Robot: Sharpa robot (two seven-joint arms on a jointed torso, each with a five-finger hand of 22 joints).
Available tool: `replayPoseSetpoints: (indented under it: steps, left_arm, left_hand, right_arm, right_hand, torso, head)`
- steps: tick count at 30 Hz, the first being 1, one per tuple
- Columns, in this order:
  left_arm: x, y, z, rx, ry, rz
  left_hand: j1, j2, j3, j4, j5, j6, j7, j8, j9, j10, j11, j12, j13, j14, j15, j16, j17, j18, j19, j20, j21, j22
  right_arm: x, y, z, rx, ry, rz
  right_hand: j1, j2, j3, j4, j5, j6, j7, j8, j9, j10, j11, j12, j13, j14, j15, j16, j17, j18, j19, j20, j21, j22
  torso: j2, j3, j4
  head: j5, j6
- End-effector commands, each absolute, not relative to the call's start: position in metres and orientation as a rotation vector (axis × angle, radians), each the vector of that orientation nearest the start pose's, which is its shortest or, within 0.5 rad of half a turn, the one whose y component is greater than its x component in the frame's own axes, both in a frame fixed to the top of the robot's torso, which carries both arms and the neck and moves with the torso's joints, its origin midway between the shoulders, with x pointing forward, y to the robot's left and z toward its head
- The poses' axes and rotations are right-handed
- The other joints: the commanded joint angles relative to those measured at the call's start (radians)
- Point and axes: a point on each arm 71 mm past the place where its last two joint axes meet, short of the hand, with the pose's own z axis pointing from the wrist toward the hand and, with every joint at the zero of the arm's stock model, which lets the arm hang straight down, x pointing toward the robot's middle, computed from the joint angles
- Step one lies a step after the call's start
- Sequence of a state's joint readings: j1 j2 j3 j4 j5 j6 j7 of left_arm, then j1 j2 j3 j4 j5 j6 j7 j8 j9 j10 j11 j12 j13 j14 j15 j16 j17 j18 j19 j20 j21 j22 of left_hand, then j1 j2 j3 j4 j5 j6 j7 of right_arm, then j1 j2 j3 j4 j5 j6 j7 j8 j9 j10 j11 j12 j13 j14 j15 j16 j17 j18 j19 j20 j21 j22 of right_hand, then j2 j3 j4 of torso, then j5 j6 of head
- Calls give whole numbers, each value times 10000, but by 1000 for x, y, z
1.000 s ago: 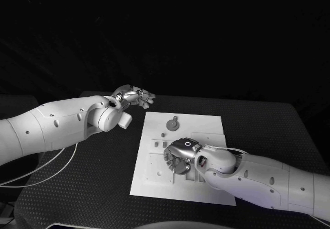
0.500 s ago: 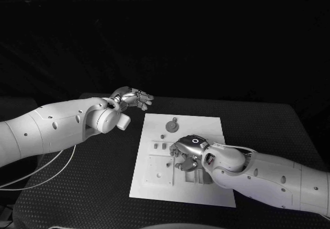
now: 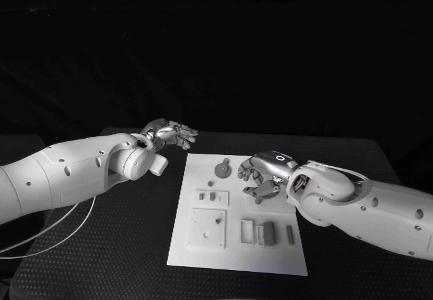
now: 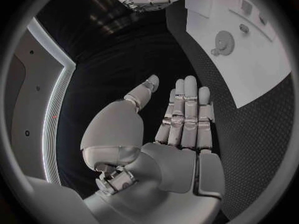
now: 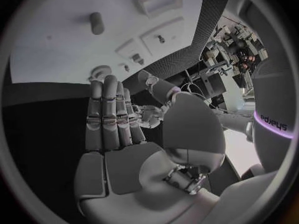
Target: Assemble the parts on the task board
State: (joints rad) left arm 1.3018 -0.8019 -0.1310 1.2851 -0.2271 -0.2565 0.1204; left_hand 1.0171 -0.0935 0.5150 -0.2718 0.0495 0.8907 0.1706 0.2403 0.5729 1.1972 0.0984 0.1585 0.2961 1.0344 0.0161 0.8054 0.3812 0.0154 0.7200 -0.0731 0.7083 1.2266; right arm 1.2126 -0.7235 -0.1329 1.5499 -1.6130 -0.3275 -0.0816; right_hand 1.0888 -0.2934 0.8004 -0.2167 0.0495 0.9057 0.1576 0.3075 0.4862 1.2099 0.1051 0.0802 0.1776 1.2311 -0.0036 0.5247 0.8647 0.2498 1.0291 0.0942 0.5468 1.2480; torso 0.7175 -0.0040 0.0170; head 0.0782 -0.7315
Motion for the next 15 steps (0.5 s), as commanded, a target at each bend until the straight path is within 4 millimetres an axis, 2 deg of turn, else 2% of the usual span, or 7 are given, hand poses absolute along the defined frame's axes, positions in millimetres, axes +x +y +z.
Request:
replayPoseSetpoints:
  steps: [1,3,7,11,12,13,15]
  left_arm:
    - [535,260,-184,-9857,16534,-11687]
    - [535,260,-184,-9855,16537,-11692]
    - [536,259,-184,-9849,16537,-11697]
    - [536,259,-184,-9852,16542,-11696]
    - [536,259,-184,-9851,16544,-11698]
    - [535,259,-184,-9848,16552,-11707]
    - [536,259,-184,-9847,16549,-11705]
  left_hand:
    - [-83,0,-63,5,22,-89,-7,40,0,-70,-12,50,9,44,19,-69,16,57,62,-75,-47,16]
    - [-82,0,-63,4,22,-88,-8,41,0,-71,-13,51,9,44,20,-70,17,57,62,-74,-48,17]
    - [-83,-1,-64,4,21,-87,-8,42,1,-72,-12,54,10,44,20,-73,20,57,62,-74,-50,18]
    - [-85,1,-64,5,22,-87,-8,43,1,-73,-12,56,10,45,20,-75,23,56,62,-73,-51,19]
    - [-85,2,-64,6,22,-87,-8,43,1,-73,-12,56,10,45,21,-75,23,56,62,-73,-51,20]
    - [-85,2,-65,6,22,-88,-8,43,1,-73,-12,57,10,45,21,-76,24,56,62,-73,-52,20]
    - [-84,3,-64,5,22,-88,-8,44,1,-75,-12,58,10,45,21,-78,25,57,62,-73,-52,21]
  right_arm:
    - [463,-138,-207,-4871,17379,6660]
    - [466,-147,-205,-4998,17275,6342]
    - [470,-156,-208,-5215,17468,5714]
    - [473,-159,-215,-5607,18162,4916]
    - [474,-159,-216,-5684,18192,4865]
    - [474,-159,-218,-5721,18239,4843]
    - [473,-160,-222,-5777,18369,4819]
  right_hand:
    - [-7,9,-125,16,27,-33,-102,-15,-7,-85,34,-54,-7,23,32,-21,30,120,19,-12,21,24]
    - [-82,-10,-268,-13,33,-47,-67,-25,-11,-154,57,-84,-11,30,51,-32,64,120,20,-17,20,39]
    - [-307,-38,-702,-218,61,-149,-171,-85,-34,-590,198,-187,-91,12,169,-70,155,120,-14,-12,-14,68]
    - [-583,-48,-1029,-376,25,-452,-424,-236,-96,-1571,479,-193,-387,-290,427,-244,185,109,-293,91,-204,39]
    - [-629,-54,-1089,-398,-2,-542,-450,-274,-108,-1712,512,-179,-441,-385,479,-288,193,102,-385,119,-262,30]
    - [-735,-54,-1170,-383,-10,-637,-550,-302,-110,-1909,582,-181,-518,-545,540,-361,202,75,-527,171,-355,13]
    - [-722,-58,-1162,-342,-14,-577,-466,-237,-67,-1944,579,-138,-561,-590,542,-362,243,93,-563,188,-390,16]
  torso:
    - [5,-10,7]
    - [3,-6,13]
    - [4,-7,16]
    - [11,11,7]
    - [14,10,6]
    - [12,3,12]
    - [16,-4,21]
  head:
    - [-9,29]
    - [-11,34]
    - [-19,38]
    - [-1,45]
    - [-16,51]
    - [-34,60]
    - [-43,60]
